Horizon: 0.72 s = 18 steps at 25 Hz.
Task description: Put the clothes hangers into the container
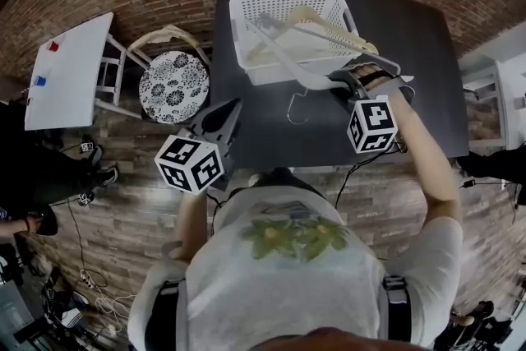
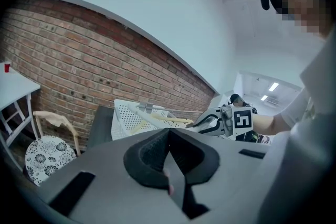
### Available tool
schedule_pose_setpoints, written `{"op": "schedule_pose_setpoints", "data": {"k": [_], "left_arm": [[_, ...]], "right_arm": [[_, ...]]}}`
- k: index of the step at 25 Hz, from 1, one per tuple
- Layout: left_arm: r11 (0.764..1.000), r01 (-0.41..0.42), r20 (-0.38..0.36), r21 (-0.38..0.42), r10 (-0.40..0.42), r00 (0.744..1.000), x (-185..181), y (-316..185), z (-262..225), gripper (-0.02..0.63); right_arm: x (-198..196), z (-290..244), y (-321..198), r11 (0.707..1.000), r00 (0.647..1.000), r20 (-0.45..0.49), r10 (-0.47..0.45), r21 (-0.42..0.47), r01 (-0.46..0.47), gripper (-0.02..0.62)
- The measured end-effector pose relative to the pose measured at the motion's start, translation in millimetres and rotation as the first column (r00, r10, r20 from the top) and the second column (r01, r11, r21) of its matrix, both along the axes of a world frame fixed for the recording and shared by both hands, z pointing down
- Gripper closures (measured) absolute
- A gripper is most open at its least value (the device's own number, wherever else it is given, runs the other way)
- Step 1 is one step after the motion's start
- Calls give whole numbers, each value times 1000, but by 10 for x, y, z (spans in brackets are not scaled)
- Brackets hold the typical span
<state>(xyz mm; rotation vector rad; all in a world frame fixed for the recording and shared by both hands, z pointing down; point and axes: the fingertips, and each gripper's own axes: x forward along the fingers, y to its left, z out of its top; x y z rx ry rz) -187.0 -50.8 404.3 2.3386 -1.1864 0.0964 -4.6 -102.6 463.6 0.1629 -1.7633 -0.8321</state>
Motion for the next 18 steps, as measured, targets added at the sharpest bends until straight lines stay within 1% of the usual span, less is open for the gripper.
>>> {"op": "schedule_pose_setpoints", "data": {"k": [6,14,18], "left_arm": [[999,36,-13,2,-36,999,-57,-179,7,578],[997,75,-22,-2,-75,997,-105,-386,6,578],[996,93,-24,-11,-93,995,-140,-494,35,578]], "right_arm": [[-20,25,-259,998,997,-67,-32,-57,29,460],[-112,26,-561,990,994,-83,-72,-130,61,460],[-145,47,-713,983,990,-108,-90,-168,71,460]]}}
